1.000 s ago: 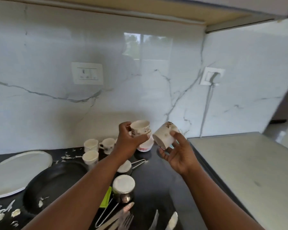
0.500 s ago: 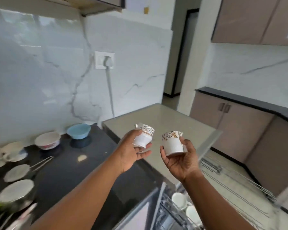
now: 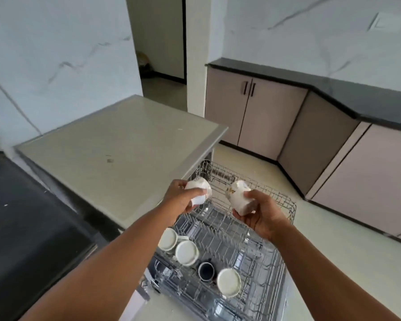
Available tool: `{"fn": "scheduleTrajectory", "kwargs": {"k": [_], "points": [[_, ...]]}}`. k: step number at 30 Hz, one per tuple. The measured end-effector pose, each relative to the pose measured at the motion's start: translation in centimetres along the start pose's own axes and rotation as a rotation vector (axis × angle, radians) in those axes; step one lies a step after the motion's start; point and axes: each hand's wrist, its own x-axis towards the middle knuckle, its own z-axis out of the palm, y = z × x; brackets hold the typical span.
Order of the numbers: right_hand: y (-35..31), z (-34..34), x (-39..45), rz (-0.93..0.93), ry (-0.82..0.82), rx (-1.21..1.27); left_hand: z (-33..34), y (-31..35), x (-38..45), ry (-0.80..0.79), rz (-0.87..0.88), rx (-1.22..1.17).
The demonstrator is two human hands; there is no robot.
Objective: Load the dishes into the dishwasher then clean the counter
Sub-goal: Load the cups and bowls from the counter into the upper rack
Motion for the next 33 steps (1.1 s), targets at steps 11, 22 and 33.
{"fn": "scheduleTrajectory", "kwargs": {"k": [11,22,33], "points": [[6.8,-2.9,7.6,0.002,0.222,-0.857,1.8,-2.4,10.1,-0.307,0.147,0.967],[11.0,-0.8,14.8,0.062,0.259,-1.265,1.0,-15.0,16.9,-0.109,-0.063,1.141],[15.7,-0.6,21.8,0.004,0.174,-1.273,1.6,-19.1,19.2,0.283,-0.034,0.803]]}}
